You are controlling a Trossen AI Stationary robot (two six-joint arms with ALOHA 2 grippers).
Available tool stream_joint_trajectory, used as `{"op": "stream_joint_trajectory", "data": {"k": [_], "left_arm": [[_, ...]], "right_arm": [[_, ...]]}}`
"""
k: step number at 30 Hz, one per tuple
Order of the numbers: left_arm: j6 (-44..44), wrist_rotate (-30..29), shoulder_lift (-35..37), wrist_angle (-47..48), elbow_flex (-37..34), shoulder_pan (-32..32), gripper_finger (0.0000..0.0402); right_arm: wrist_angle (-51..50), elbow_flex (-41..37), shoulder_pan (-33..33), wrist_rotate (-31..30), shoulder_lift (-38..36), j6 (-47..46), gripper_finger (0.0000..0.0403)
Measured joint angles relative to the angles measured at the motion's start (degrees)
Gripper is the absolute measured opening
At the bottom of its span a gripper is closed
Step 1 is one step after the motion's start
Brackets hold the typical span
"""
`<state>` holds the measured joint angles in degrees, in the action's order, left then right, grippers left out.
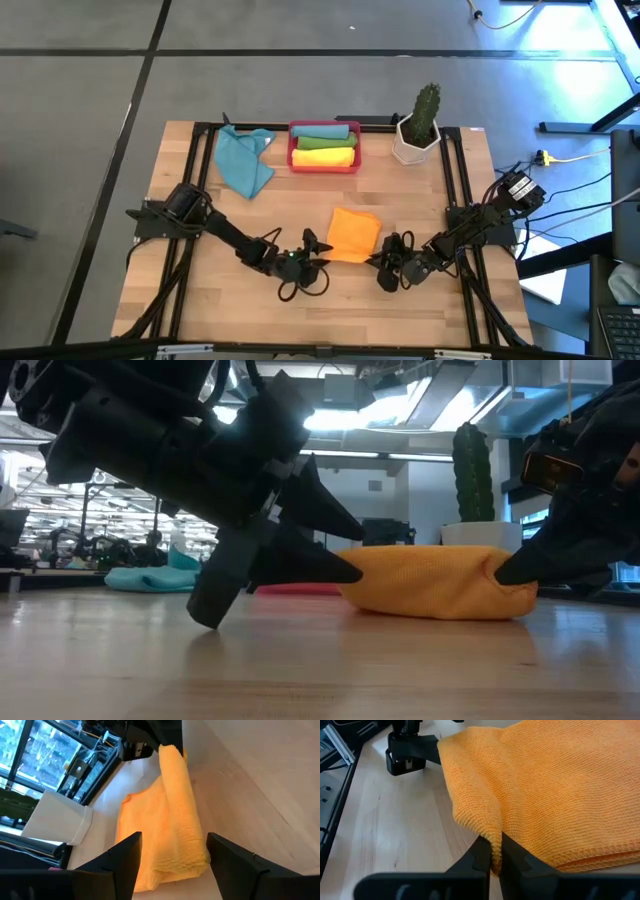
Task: Roll microfiber towels into tight, uniform cylinder then place into a basket
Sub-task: Roll the orange towel
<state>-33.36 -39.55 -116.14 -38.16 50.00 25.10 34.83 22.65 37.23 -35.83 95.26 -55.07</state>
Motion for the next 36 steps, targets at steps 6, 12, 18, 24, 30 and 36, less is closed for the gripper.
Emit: {"op": "stream_joint_trajectory", "data": {"k": [6, 12, 18, 24, 30, 36], "left_arm": [[-1.32, 2.75, 0.0, 0.21, 0.0, -0.08, 0.0191], [-0.39, 7.2, -0.01, -0.19, 0.15, -0.46, 0.0146], [1.45, 7.84, -0.07, 1.11, 0.61, -1.01, 0.0083], [6.06, 7.5, -0.07, 2.69, 0.66, -1.85, 0.001], [6.19, 6.23, -0.07, 2.99, 0.66, -1.66, 0.0002], [6.69, 5.23, 0.76, 6.85, 1.44, -0.75, 0.0001]], "right_arm": [[0.0, 0.0, 0.02, 0.0, 0.0, 0.0, 0.002], [-0.01, 0.0, 0.02, 0.0, 0.0, 0.02, 0.002], [0.0, 0.0, 0.02, 0.02, 0.0, 0.77, 0.002], [0.53, 0.0, 0.03, -0.02, 0.0, 9.21, 0.0027], [6.29, 0.0, 0.13, -0.04, 0.02, 16.6, 0.0064], [8.27, 0.0, 0.13, 1.37, -1.52, 21.1, 0.0102]]}}
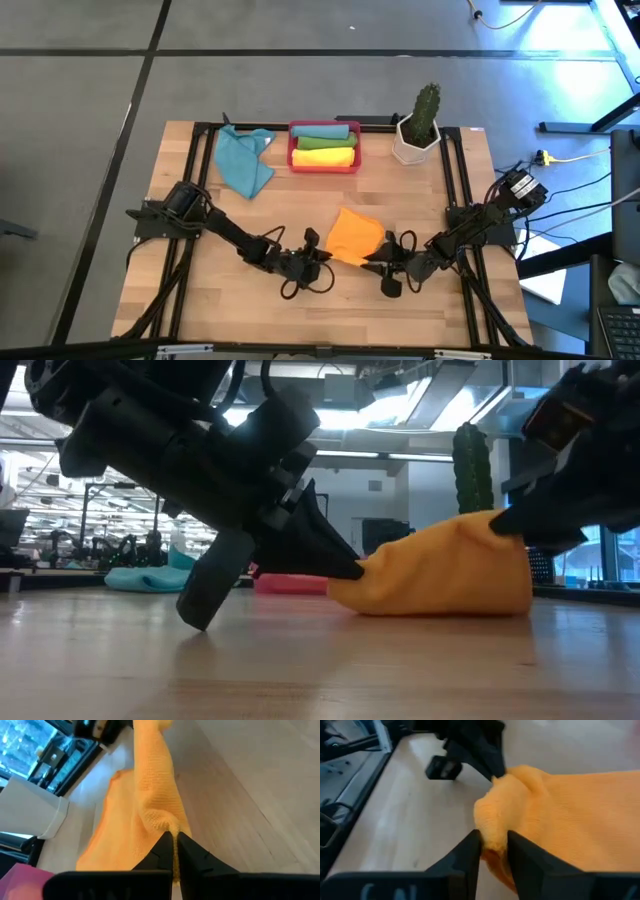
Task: Roll microfiber towels into tight, uniform cylinder then place into a basket
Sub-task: Roll the orange towel
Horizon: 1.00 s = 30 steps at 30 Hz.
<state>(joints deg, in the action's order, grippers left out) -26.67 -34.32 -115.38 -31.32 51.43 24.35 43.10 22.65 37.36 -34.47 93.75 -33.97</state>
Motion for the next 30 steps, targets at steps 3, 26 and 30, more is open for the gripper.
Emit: {"op": "stream_joint_trajectory", "data": {"k": [3, 26, 30], "left_arm": [[1.35, -0.92, 0.94, 8.06, 2.19, 0.59, 0.0], [12.92, -0.9, 0.94, 30.23, 16.82, 2.0, 0.0], [14.24, -0.9, 1.01, 30.87, 17.36, 2.0, 0.0]], "right_arm": [[0.04, 0.18, 0.14, 1.24, -1.63, 2.3, 0.0126], [-55.73, 33.6, 5.09, -6.72, 8.69, -4.32, 0.0178], [-64.14, 38.47, 5.31, -7.05, 12.45, -16.06, 0.0176]]}}
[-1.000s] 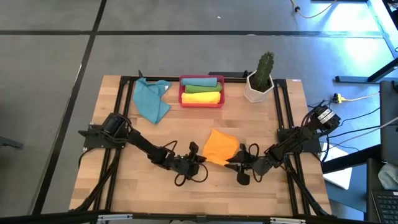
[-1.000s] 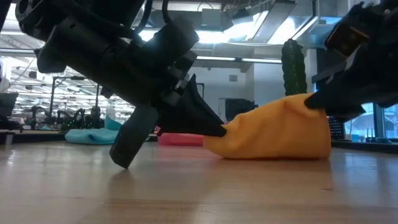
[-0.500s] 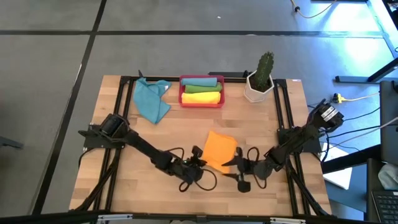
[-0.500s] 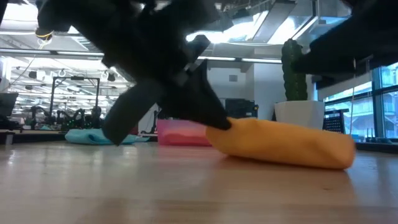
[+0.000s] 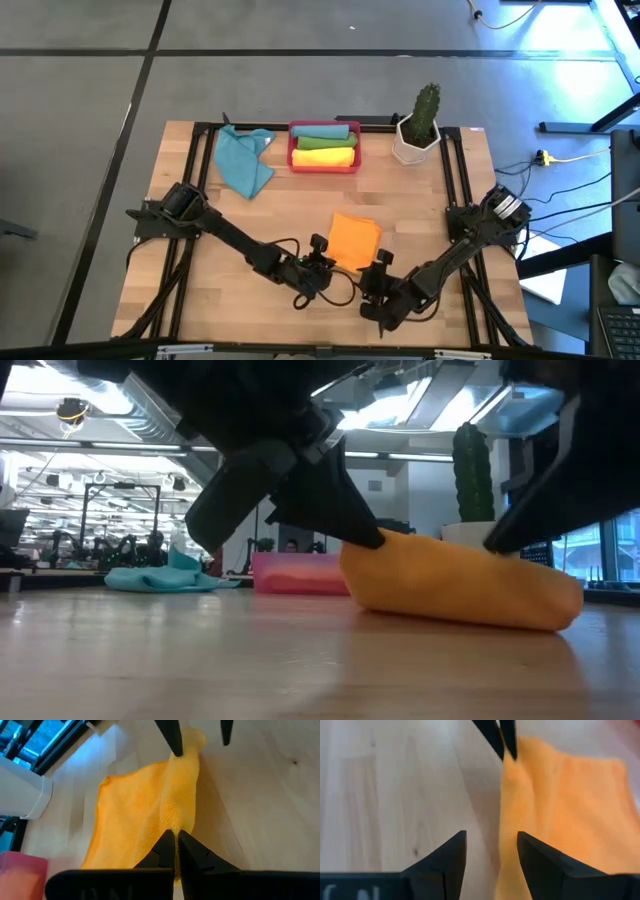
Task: Roll microfiber towels into tight, uniform cylinder then place into a basket
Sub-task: Roll the orange towel
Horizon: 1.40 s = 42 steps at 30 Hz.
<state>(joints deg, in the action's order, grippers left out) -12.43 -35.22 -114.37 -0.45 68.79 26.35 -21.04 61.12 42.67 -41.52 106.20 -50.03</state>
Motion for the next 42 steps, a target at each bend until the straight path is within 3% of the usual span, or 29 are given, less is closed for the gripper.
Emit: {"op": "stream_joint_trajectory", "data": {"k": [10, 27, 36, 42], "left_arm": [[1.85, 0.31, 0.01, 1.53, -0.01, -0.15, 0.0], [3.11, 0.36, 0.04, 3.17, -0.02, 0.71, 0.0], [3.09, 0.39, 0.04, 3.06, -0.02, 0.57, 0.0], [3.02, 0.39, 0.07, 3.02, -0.02, 0.55, 0.0]], "right_arm": [[-8.72, 0.53, 0.02, 2.41, 4.8, -11.37, 0.0176], [-16.79, 0.59, 3.52, -0.63, 4.58, -12.69, 0.0176], [-15.87, 0.61, 5.49, -9.78, 4.56, -5.55, 0.0177], [-7.88, 0.59, 3.77, -5.19, 4.56, 1.04, 0.0219]]}}
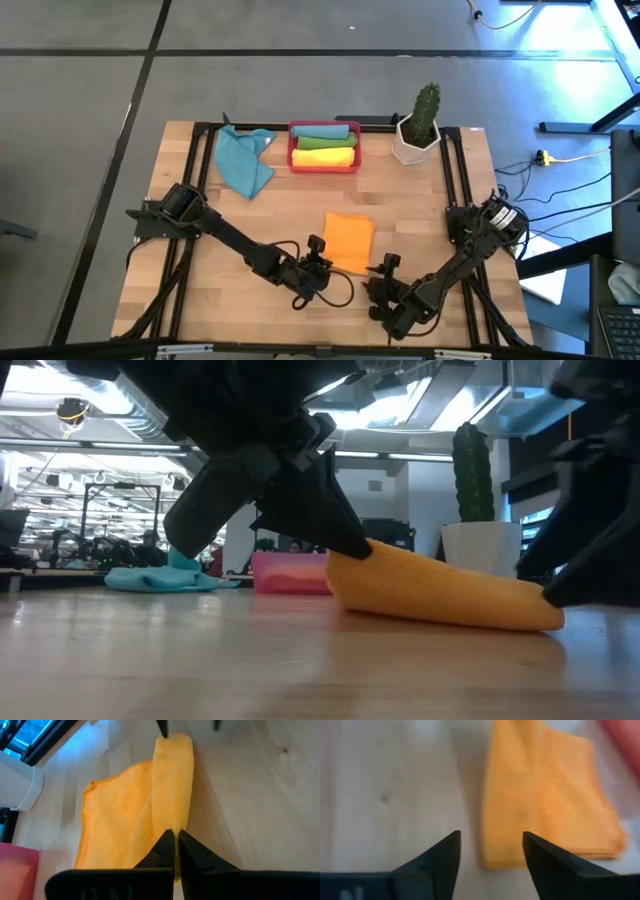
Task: Roll microfiber towels into tight, uniform cylinder then place into a basket
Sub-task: Roll the orange towel
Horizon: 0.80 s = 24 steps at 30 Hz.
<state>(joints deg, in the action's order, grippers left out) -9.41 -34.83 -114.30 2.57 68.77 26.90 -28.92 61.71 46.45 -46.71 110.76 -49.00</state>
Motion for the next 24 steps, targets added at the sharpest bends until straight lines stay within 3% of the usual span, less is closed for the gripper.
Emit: {"op": "stream_joint_trajectory", "data": {"k": [6, 10, 17, 24], "left_arm": [[0.09, 0.0, 0.0, -0.02, 0.0, -0.29, 0.0], [0.11, 1.34, 0.0, -0.02, 0.0, -0.29, 0.0], [0.19, 1.42, 0.0, -0.02, 0.0, -0.29, 0.0], [0.24, 1.44, 0.0, 0.0, 0.0, -0.29, 0.0]], "right_arm": [[3.58, 0.0, -3.1, 2.47, -0.02, 4.54, 0.0295], [1.85, 0.0, -4.37, 1.79, -0.02, 4.49, 0.0316], [0.86, 0.0, -5.87, 7.04, 0.08, 4.16, 0.0313], [-1.05, -0.17, -5.8, 7.99, 0.15, 4.25, 0.0261]]}}
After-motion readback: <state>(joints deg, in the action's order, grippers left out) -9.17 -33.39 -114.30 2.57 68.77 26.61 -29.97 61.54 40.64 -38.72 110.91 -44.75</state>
